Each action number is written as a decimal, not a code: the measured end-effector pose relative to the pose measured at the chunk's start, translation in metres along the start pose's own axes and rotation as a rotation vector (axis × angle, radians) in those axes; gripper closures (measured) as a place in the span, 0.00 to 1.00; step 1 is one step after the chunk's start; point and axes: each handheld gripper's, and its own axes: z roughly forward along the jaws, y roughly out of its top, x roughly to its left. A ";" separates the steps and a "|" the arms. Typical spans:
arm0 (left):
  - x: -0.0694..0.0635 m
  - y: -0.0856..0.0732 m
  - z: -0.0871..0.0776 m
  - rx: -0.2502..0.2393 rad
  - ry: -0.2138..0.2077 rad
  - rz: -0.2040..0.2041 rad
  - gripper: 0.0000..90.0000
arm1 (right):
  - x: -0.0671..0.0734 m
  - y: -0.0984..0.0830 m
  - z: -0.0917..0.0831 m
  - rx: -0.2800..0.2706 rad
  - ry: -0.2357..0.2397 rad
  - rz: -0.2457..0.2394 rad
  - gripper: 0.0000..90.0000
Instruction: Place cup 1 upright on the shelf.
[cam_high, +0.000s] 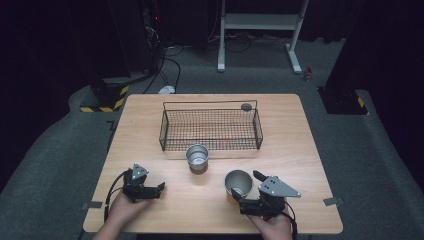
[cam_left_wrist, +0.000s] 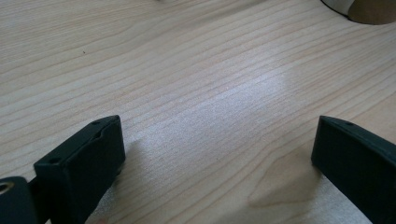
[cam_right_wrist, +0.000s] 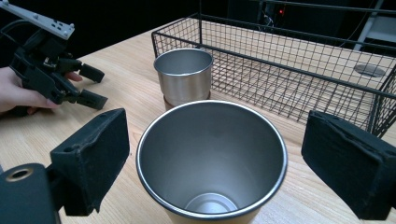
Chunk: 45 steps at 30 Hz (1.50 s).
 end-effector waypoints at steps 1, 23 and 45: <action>0.000 0.000 0.000 0.000 0.000 0.000 0.03 | 0.001 0.000 0.000 0.006 0.001 0.001 0.09; 0.000 0.000 0.000 -0.001 0.000 -0.001 0.03 | 0.000 -0.006 0.005 0.011 0.009 -0.001 0.09; 0.000 0.000 0.000 -0.001 0.001 -0.002 0.04 | -0.001 -0.008 0.005 -0.028 0.043 -0.047 0.06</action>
